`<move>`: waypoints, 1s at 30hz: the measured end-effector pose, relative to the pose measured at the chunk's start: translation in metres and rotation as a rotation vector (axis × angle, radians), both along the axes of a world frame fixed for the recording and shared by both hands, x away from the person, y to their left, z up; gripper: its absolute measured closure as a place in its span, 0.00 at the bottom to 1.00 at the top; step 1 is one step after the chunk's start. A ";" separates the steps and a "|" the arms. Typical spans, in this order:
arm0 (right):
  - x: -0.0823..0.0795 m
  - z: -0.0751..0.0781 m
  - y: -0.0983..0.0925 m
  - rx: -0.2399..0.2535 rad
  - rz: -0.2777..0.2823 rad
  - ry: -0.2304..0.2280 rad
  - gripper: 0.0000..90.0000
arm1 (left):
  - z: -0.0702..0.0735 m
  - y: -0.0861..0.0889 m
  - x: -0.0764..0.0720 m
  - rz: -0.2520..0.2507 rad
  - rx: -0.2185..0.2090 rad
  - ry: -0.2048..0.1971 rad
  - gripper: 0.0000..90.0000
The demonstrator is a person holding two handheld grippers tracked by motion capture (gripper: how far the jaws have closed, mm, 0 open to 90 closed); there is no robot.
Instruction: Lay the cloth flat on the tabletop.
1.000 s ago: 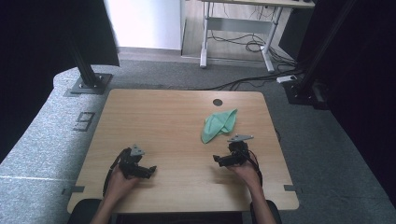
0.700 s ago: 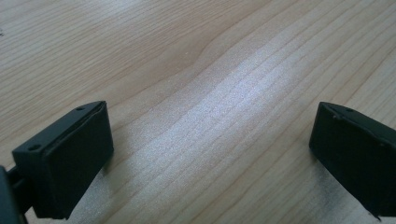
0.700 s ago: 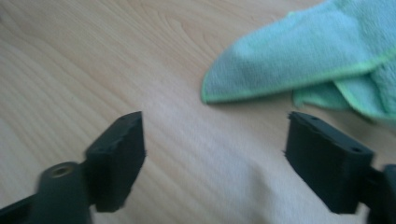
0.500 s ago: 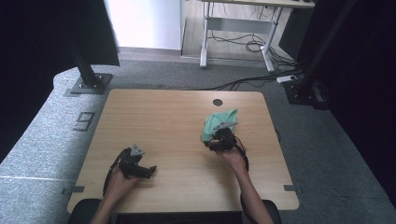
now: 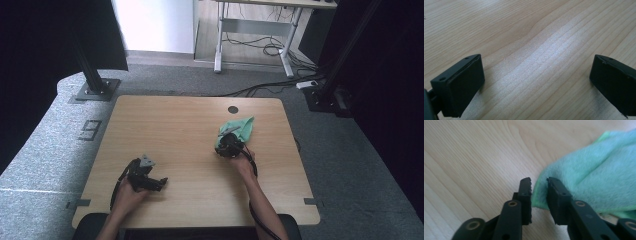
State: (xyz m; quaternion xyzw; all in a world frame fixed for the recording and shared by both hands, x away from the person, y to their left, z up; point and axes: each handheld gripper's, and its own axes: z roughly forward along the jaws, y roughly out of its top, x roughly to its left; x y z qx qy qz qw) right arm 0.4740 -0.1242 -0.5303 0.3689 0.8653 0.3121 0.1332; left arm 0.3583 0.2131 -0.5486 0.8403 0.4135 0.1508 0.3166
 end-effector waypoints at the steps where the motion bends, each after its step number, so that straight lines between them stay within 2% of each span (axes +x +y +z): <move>1: -0.001 -0.004 -0.001 0.008 -0.004 -0.001 0.89 | 0.000 0.000 0.000 0.000 0.000 0.000 0.00; 4: -0.002 -0.004 -0.002 0.021 -0.004 0.014 0.94 | 0.000 0.000 0.000 0.000 -0.001 0.000 0.00; 7: -0.008 -0.004 0.000 0.044 0.013 0.039 0.95 | 0.000 0.000 0.000 0.001 -0.001 -0.001 0.00; 12: -0.026 -0.006 0.010 0.085 0.064 0.051 0.95 | 0.000 -0.001 0.000 0.001 0.000 -0.001 0.00; 13: -0.035 -0.007 0.016 0.091 0.086 0.052 0.95 | 0.000 -0.001 0.000 0.001 0.000 -0.001 0.00; 18: -0.057 -0.007 0.034 0.095 0.145 0.057 0.95 | 0.000 0.000 0.000 0.001 0.000 -0.001 0.00; 19: -0.057 -0.007 0.034 0.095 0.145 0.057 0.95 | 0.000 0.000 0.000 0.001 0.000 -0.001 0.00; 21: -0.071 -0.007 0.046 0.095 0.183 0.060 0.95 | 0.000 0.000 0.000 0.001 0.000 -0.001 0.00; 22: -0.071 -0.007 0.046 0.095 0.183 0.060 0.95 | 0.000 0.000 0.000 0.001 0.000 -0.001 0.00; 28: -0.100 -0.006 0.075 0.083 0.267 0.056 0.95 | 0.000 0.000 0.000 -0.003 0.004 0.000 0.00; 30: -0.100 -0.006 0.076 0.080 0.269 0.054 0.94 | 0.000 0.000 0.000 -0.003 0.004 0.000 0.00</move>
